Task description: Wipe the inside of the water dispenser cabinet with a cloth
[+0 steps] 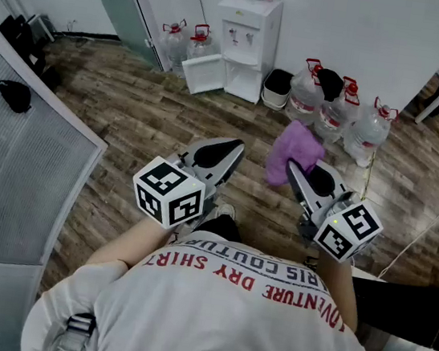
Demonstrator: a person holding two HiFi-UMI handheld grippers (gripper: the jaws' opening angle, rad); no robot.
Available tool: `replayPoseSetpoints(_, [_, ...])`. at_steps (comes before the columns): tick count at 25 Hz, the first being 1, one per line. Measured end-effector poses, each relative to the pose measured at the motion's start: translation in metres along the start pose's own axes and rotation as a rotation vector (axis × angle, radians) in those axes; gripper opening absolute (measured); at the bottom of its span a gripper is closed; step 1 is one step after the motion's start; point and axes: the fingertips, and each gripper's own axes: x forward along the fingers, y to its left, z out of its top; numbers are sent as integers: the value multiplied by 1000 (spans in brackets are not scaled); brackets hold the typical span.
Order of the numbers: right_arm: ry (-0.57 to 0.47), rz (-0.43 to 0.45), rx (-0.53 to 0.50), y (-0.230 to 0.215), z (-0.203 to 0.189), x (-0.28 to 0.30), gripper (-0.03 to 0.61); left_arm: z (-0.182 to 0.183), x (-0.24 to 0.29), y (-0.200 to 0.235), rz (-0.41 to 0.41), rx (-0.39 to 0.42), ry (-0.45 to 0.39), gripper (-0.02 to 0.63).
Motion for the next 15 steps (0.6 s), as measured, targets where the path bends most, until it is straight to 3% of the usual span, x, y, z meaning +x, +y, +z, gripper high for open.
replayPoseSetpoints(8, [12,-22,17,-31,-5,20,61,-2,24,24,-8,-5,7,28])
replayPoseSetpoints(15, [38,-15,49,-78,-10,65,61,-2,59,79,14,-41,21,28])
